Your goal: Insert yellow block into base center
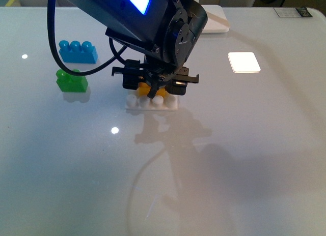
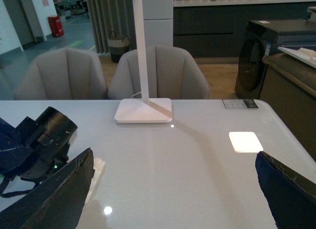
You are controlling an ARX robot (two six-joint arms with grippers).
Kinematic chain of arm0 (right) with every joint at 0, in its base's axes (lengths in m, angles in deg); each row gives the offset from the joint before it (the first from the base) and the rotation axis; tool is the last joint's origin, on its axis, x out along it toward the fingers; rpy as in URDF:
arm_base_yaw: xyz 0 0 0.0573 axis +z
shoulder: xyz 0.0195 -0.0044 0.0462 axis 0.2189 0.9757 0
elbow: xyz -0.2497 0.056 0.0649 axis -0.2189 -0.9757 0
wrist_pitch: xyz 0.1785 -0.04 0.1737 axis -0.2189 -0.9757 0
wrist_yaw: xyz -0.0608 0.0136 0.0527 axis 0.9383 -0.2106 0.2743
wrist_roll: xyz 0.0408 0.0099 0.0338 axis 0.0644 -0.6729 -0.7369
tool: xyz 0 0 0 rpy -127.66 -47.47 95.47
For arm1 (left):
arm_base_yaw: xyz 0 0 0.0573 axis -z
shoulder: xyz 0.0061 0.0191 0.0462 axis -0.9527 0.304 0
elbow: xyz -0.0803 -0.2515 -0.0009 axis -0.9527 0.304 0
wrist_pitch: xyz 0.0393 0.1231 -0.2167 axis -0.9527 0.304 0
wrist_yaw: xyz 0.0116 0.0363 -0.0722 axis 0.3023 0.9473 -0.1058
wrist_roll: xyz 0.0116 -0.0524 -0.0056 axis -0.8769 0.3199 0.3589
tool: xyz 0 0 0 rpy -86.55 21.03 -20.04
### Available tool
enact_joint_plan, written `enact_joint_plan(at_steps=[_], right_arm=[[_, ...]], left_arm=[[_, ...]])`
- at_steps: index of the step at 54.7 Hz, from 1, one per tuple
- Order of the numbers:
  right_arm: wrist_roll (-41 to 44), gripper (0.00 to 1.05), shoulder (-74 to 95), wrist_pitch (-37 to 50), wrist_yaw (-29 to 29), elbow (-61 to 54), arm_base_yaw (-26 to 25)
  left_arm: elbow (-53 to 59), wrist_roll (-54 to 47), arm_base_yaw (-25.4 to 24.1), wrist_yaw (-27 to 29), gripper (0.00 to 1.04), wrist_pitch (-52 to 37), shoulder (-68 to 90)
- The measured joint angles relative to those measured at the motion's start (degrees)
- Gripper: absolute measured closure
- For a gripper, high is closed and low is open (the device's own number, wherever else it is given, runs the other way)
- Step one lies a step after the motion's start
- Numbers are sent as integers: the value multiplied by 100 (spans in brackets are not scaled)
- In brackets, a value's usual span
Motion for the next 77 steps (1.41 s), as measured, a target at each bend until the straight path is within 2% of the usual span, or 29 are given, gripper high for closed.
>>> enact_joint_plan(at_steps=[11, 20, 43, 62, 71, 77], right_arm=[[0, 9, 0, 0, 0, 0, 0], [0, 9, -2, 0, 7, 0, 0], [0, 9, -2, 0, 7, 0, 0], [0, 9, -2, 0, 7, 0, 0], [0, 9, -2, 0, 7, 0, 0], [0, 9, -2, 0, 11, 0, 0]], left_arm=[[4, 2, -11, -24, 41, -13, -2], [188, 52, -61, -284, 6, -83, -13], [1285, 142, -170, -778, 7, -498, -951], [3088, 210, -356, -1139, 7, -1506, -2776], [4275, 28, -601, -1327, 7, -2243, -3875], [4784, -15, -761, -1344, 7, -2378, -4433]])
